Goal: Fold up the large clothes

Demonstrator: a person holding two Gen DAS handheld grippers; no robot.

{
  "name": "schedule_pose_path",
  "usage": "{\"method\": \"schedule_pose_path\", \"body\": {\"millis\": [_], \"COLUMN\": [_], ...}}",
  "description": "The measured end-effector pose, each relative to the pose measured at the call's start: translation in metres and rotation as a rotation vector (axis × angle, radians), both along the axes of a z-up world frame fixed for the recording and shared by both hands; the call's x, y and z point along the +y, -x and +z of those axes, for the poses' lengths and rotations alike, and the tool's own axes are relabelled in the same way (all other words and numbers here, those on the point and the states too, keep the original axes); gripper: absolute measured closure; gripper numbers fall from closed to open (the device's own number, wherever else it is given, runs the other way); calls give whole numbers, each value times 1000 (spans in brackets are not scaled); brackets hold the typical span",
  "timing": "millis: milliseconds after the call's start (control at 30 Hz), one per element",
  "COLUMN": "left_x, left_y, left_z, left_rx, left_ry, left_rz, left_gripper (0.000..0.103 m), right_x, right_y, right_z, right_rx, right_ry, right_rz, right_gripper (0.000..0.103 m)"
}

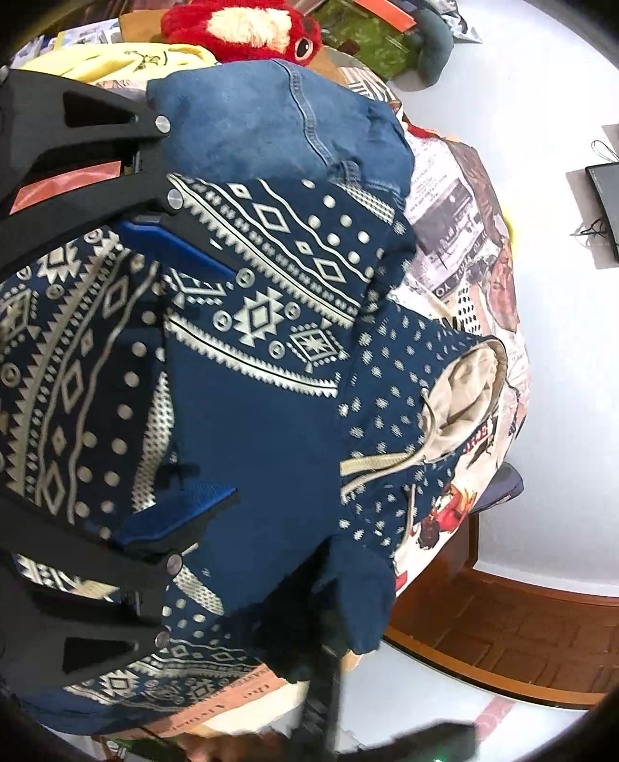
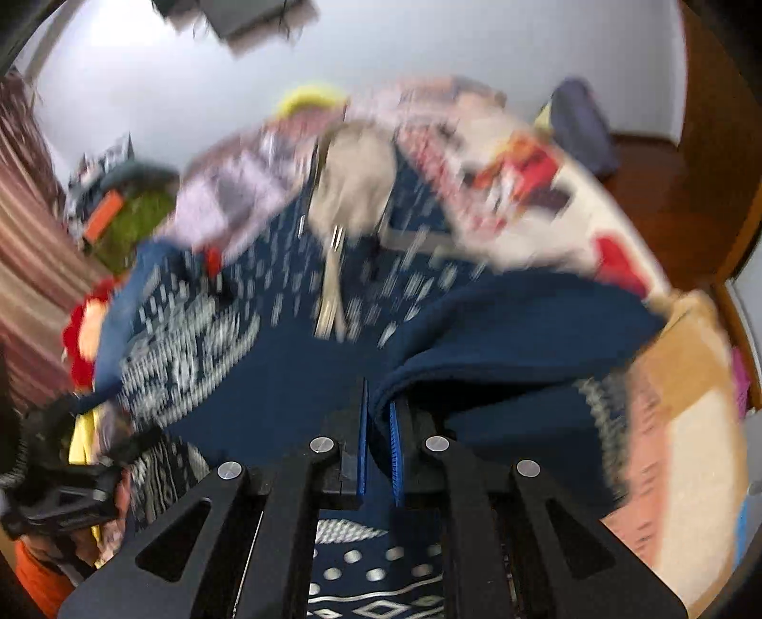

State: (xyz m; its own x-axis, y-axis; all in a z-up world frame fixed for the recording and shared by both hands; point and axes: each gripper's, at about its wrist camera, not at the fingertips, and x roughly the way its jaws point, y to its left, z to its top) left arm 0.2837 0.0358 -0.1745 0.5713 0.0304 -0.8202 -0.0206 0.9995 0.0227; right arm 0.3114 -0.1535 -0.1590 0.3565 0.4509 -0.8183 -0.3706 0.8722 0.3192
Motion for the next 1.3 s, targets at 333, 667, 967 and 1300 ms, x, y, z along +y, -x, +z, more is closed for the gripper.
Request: {"method": "schedule_pose_path", "body": {"millis": [333, 667, 967, 1300], "left_x": [2, -65, -172, -258], "left_y": [0, -35, -75, -136], "left_z": [-10, 27, 34, -16], "left_rx": [41, -24, -18, 106], "left_ry": [30, 10, 44, 4], "left_rz": [-22, -202, -409, -511], "left_gripper": [18, 18, 18, 24], "right_x": [12, -53, -130, -157], "right_y": [19, 53, 46, 37], "right_z": [-28, 17, 25, 2], "right_rx": [151, -78, -91, -53], "right_ry": [73, 155, 172, 135], "right_rz": [36, -27, -218, -303], "right_gripper": [63, 55, 55, 55]}}
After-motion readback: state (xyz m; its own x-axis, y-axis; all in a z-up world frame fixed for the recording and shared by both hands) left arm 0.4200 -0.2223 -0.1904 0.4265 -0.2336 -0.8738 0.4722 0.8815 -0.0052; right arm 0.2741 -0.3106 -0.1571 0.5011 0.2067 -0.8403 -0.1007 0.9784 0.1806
